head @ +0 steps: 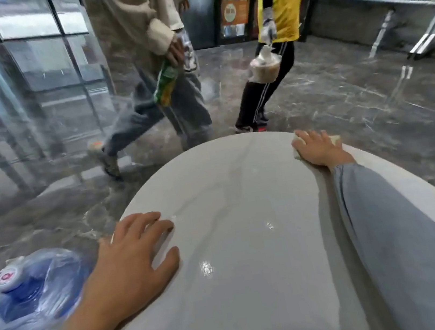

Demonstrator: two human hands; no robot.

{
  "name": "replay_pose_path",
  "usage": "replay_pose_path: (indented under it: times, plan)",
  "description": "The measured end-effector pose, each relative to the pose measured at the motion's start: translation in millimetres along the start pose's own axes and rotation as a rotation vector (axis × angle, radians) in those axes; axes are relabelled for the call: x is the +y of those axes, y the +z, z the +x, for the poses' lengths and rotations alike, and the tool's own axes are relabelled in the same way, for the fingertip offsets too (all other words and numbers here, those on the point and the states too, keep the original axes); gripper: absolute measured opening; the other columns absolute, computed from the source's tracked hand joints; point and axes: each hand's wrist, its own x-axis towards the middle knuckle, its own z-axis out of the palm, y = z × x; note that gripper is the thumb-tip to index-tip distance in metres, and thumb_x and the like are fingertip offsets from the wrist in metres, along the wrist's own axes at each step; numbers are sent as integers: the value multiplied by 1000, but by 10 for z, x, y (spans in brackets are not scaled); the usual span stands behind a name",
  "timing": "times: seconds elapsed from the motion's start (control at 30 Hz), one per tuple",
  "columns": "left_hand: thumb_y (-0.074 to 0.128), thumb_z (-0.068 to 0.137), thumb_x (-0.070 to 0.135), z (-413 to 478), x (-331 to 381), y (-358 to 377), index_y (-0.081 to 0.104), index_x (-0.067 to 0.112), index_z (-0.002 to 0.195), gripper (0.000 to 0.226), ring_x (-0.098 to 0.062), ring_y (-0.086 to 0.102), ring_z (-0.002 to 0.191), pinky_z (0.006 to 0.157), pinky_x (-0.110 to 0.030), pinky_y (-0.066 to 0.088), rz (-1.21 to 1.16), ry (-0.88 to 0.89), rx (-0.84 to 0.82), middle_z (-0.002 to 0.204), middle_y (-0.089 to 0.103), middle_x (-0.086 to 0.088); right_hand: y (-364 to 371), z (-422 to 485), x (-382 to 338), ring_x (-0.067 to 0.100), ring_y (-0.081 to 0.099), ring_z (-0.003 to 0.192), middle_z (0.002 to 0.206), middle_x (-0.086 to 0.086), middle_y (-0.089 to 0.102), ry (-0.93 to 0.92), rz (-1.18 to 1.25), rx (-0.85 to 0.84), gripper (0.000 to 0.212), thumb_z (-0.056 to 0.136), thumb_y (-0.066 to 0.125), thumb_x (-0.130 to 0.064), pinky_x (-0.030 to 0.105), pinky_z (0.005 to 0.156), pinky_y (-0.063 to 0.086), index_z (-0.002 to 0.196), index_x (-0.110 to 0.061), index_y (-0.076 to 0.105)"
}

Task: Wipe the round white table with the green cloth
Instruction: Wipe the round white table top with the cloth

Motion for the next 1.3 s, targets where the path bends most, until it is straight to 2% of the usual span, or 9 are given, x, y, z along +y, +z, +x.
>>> replay_pose_path:
  times: [0.13, 0.3, 0.47, 0.63, 0.77, 0.97, 1.03, 1.17, 1.3]
  plan:
    - [40, 89, 72, -19, 41, -41, 57, 44, 138, 59, -18, 39, 146, 100, -55, 50, -19, -7, -10, 152, 49, 17, 263, 72, -1100, 25, 4, 160, 173, -10, 11, -285, -74, -30, 57, 106, 19, -52, 59, 125, 2, 162, -43, 21]
    - [37, 88, 74, -27, 62, -83, 56, 45, 139, 61, -14, 35, 147, 99, -51, 49, -24, -20, -30, 152, 45, 20, 702, -492, -2334, 23, 19, 156, 167, -6, 29, -658, -199, -32, 55, 105, 21, -54, 55, 124, 10, 159, -43, 31]
    - [40, 87, 74, -10, 50, -70, 58, 45, 136, 60, -15, 38, 144, 98, -54, 52, -16, -19, -25, 150, 50, 17, 971, -1120, -2634, 20, 2, 160, 174, -9, 11, -874, -184, -117, 58, 105, 20, -64, 58, 124, -2, 160, -48, 23]
    - [41, 87, 75, 3, 34, -62, 57, 45, 135, 59, -16, 38, 142, 98, -53, 51, -16, -27, -27, 148, 51, 16, 888, -1300, -2452, 18, -2, 160, 174, -12, 5, -862, -131, -122, 57, 106, 22, -62, 55, 125, -5, 162, -50, 15]
    - [35, 85, 77, -5, 103, -121, 55, 46, 138, 64, -14, 34, 145, 104, -53, 48, -10, -48, -59, 150, 46, 17, 897, -1448, -2282, 17, -4, 160, 174, -13, 4, -821, -134, -104, 58, 107, 21, -62, 56, 125, -4, 162, -49, 14]
    - [26, 81, 78, -36, 179, -237, 52, 46, 141, 72, -13, 30, 149, 109, -50, 45, -15, -73, -99, 154, 41, 19, 857, -1699, -1703, 17, -5, 160, 174, -15, 4, -703, -119, -72, 58, 105, 19, -65, 54, 125, -2, 161, -51, 12]
    - [30, 84, 76, -50, 188, -265, 53, 45, 141, 69, -14, 31, 149, 111, -49, 44, -24, -68, -94, 155, 42, 18, 817, -1800, -1430, 16, -5, 160, 173, -16, 4, -640, -111, -56, 58, 104, 18, -66, 54, 125, -1, 160, -53, 11]
    - [53, 97, 61, -63, 224, -286, 55, 42, 140, 47, -14, 33, 149, 111, -48, 42, -41, -73, -77, 154, 45, 16, 738, -2080, -828, 14, -5, 160, 173, -18, 4, -534, -103, -22, 59, 103, 17, -67, 50, 125, 0, 160, -54, 11]
    - [55, 98, 58, -74, 230, -284, 55, 42, 140, 45, -16, 33, 150, 111, -50, 42, -40, -78, -79, 155, 45, 15, 687, -2434, -314, 13, -7, 160, 173, -18, 2, -429, -110, -18, 61, 102, 15, -68, 49, 126, -1, 161, -54, 8]
